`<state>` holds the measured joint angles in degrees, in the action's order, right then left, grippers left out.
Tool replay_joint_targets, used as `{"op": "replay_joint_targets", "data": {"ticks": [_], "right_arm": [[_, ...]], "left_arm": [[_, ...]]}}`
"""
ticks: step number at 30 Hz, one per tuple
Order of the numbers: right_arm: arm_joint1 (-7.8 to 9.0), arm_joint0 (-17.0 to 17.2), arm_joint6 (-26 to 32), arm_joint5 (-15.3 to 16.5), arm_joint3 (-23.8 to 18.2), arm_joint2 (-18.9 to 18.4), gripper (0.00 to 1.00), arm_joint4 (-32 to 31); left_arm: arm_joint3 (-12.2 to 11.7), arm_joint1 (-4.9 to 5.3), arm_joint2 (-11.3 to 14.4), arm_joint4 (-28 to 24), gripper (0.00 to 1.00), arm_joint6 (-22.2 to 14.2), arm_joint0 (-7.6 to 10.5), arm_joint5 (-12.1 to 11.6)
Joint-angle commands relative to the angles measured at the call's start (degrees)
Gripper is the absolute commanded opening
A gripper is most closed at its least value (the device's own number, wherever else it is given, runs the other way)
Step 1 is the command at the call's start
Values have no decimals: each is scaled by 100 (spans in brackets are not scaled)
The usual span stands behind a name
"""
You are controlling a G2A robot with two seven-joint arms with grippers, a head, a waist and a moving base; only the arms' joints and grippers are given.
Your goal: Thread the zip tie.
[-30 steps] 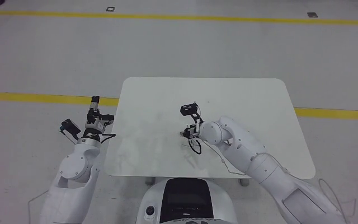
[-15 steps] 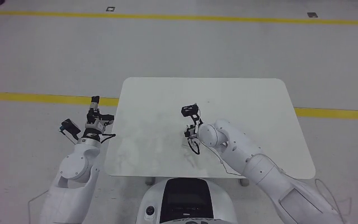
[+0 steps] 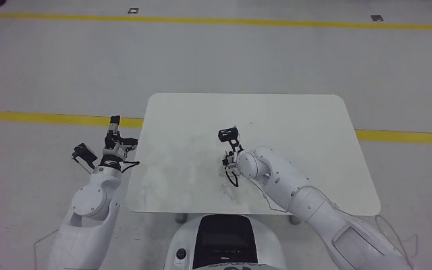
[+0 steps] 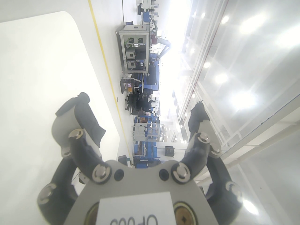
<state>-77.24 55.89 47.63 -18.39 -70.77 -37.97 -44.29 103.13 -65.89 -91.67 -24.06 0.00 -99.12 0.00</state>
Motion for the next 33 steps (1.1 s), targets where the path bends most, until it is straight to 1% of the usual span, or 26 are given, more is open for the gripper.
{"op": "replay_joint_targets", "data": {"ticks": [1,6,10,13,15,16,17,18,22,25,28,32,33], "right_arm": [[-20,-7,-17,-28,32,17,15,-42],[-82,-21,-40,-104,117,87,13,-208],[-125,-15,-65,-109,177,93,16,-248],[-158,-24,-74,-109,231,86,16,-264],[-177,-28,-80,-107,269,80,13,-268],[-188,-32,-80,-104,291,76,9,-271],[-196,-35,-80,-104,306,70,2,-273],[-204,-38,-79,-103,320,63,0,-275],[-220,-45,-68,-62,338,-5,0,-269],[-213,-39,-32,-44,258,-96,0,-276],[-176,-10,50,-32,76,-263,0,-266],[-92,83,222,-24,-286,-556,0,-269],[-61,128,264,-33,-429,-677,0,-241]], "left_arm": [[0,0,0,0,100,0,0,0],[0,0,0,0,100,0,0,0],[0,0,0,0,100,0,0,0],[0,0,0,0,100,0,0,0],[0,0,0,0,100,0,0,0],[0,0,0,0,100,0,0,0],[0,0,0,0,100,0,0,0],[0,0,0,0,100,0,0,0],[0,0,0,0,100,0,0,0],[0,0,0,0,100,0,0,0],[0,0,0,0,100,0,0,0],[0,0,0,0,100,0,0,0],[0,0,0,0,100,0,0,0]]}}
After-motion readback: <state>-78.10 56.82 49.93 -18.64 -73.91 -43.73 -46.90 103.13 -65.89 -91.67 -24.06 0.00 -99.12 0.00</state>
